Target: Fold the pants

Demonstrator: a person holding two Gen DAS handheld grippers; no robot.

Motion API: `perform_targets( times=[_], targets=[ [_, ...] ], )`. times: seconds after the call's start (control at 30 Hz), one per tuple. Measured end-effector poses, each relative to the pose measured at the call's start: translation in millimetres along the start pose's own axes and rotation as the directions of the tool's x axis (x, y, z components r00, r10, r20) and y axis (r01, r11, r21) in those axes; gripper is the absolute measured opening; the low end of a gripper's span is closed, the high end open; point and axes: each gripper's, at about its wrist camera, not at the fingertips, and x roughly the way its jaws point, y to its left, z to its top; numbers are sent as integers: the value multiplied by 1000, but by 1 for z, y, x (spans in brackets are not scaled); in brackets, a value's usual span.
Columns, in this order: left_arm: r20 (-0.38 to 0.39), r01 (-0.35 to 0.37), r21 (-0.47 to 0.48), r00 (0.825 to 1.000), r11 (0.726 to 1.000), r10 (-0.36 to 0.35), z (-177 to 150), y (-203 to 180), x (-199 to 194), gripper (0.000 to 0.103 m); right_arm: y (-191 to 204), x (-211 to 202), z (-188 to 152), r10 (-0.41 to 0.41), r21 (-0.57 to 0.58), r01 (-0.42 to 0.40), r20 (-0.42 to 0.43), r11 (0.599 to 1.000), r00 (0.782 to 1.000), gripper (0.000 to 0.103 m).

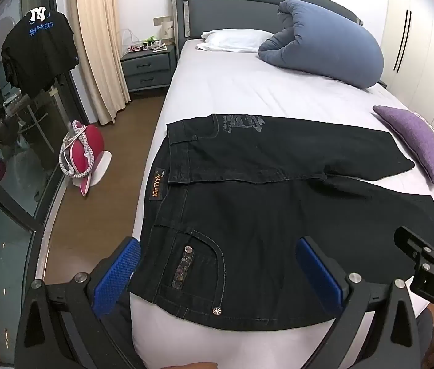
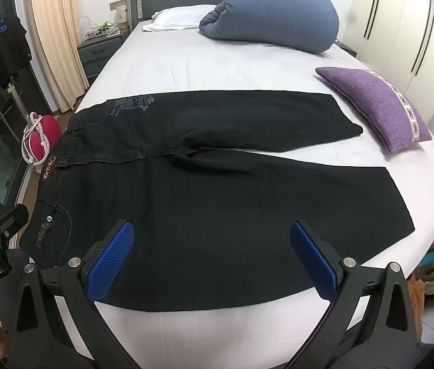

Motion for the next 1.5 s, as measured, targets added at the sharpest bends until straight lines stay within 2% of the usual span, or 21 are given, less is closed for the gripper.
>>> perform_targets(
  times=[1.5],
  targets=[
    [-3,-11,3,1000,1000,11,-4,2,2,103,1,3,-4,1,2,-1,4,1000,1000,103]
  ],
)
